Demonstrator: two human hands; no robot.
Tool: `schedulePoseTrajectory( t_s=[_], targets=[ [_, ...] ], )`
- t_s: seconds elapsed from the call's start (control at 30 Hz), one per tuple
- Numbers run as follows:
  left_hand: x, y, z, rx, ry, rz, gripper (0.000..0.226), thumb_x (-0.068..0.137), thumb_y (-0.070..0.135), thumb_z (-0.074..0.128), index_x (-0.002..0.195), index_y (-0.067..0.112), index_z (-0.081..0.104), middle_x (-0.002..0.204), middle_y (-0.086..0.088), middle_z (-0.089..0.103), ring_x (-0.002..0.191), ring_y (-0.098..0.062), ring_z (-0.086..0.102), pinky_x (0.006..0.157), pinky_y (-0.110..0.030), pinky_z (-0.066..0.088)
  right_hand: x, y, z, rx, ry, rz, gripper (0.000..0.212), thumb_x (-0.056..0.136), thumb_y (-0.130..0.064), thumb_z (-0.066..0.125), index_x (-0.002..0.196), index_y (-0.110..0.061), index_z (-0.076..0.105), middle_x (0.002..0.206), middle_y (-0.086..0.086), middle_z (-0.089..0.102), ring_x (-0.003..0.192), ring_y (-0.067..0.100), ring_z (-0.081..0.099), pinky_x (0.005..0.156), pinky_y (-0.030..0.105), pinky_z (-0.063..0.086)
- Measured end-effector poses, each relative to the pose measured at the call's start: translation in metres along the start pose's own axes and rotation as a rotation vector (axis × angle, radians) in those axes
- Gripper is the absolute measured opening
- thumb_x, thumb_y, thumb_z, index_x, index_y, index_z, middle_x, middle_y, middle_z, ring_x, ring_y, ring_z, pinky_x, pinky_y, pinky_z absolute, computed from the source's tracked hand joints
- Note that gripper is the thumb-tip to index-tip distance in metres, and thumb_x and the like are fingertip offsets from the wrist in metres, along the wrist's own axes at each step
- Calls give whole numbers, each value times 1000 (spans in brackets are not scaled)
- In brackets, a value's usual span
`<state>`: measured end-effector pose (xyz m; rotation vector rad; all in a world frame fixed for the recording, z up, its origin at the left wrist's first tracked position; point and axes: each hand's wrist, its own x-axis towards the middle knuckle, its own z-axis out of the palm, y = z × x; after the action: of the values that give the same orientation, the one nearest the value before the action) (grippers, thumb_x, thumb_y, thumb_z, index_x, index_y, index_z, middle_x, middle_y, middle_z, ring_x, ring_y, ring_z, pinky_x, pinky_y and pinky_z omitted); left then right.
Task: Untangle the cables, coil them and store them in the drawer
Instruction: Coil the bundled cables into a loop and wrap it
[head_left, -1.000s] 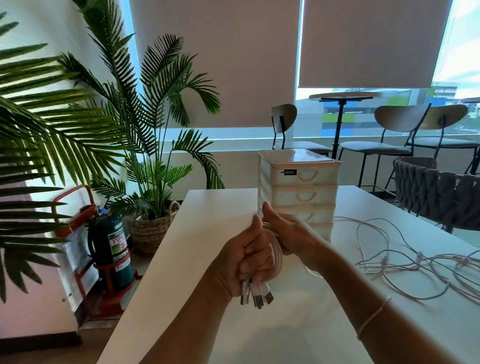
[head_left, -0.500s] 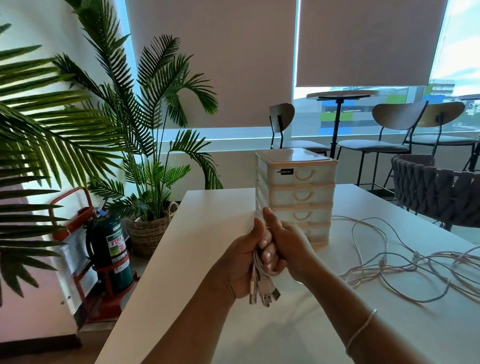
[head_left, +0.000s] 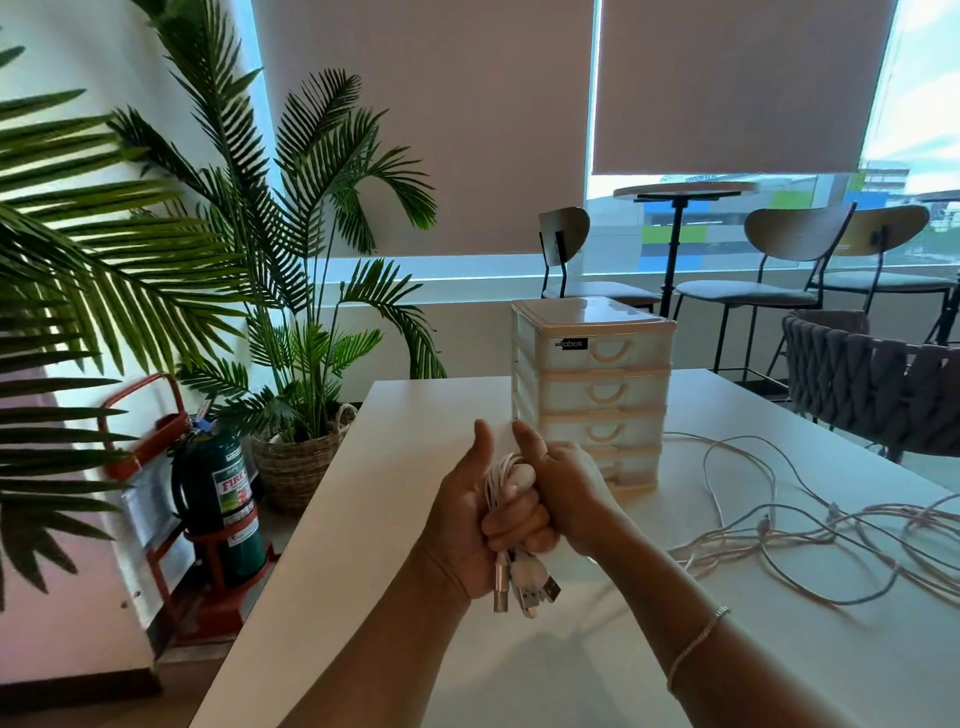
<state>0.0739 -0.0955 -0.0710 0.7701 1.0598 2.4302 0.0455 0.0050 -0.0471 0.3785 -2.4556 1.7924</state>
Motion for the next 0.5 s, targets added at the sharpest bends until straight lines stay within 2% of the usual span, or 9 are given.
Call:
schedulePoseTrajectory(
  t_s=[0.07, 0.17, 0.23, 0.3, 0.37, 0.43, 0.5],
  targets=[
    [0, 2, 2, 2, 10, -13, 53, 67, 64, 67, 46, 18, 51, 29, 6, 33, 27, -8, 26, 43, -18, 38, -1, -1, 0, -39, 17, -20, 58, 96, -46, 36, 56, -9, 56, 75, 15, 61, 83, 33, 61, 85, 45, 49],
    [0, 5, 5, 12, 26, -12, 50, 67, 59, 68, 44, 20, 48, 34, 4, 20, 31, -12, 18, 41, -18, 33, -1, 0, 1, -63, 29, -32, 61, 95, -48, 36, 75, 0, 67, 87, 20, 68, 90, 33, 63, 88, 46, 49],
    [0, 6, 5, -16, 71, 10, 51, 65, 55, 73, 42, 20, 43, 35, 4, 17, 30, -12, 15, 39, -16, 30, -2, 3, 0, -16, -12, -40, 54, 93, -50, 37, 73, -9, 66, 83, 15, 67, 86, 29, 64, 86, 44, 51],
    [0, 8, 2, -46, 116, 70, 54, 65, 52, 75, 41, 23, 35, 34, 5, 15, 30, -12, 13, 39, -17, 25, -4, 7, -1, 67, -98, -53, 43, 94, -48, 37, 73, -19, 61, 71, 4, 61, 70, 19, 61, 69, 37, 52],
    [1, 13, -4, -76, 79, 145, 57, 72, 49, 71, 44, 25, 27, 33, 5, 16, 30, -13, 14, 40, -19, 21, -8, 11, -1, 129, -176, -46, 35, 96, -41, 36, 78, -19, 57, 56, -5, 51, 48, 8, 47, 45, 25, 40],
    [1, 16, -6, -93, 42, 182, 56, 74, 46, 71, 45, 25, 27, 33, 5, 17, 30, -13, 14, 39, -19, 21, -12, 14, -3, 180, -224, -25, 32, 98, -37, 35, 82, -17, 55, 46, -9, 44, 39, 7, 35, 38, 20, 28],
    [-1, 17, -4, -82, 88, 202, 57, 69, 45, 74, 45, 25, 26, 33, 5, 15, 29, -12, 12, 38, -18, 19, -14, 13, -5, 197, -251, -12, 32, 98, -36, 34, 82, -16, 54, 46, -7, 44, 37, 8, 33, 36, 19, 26]
  ],
)
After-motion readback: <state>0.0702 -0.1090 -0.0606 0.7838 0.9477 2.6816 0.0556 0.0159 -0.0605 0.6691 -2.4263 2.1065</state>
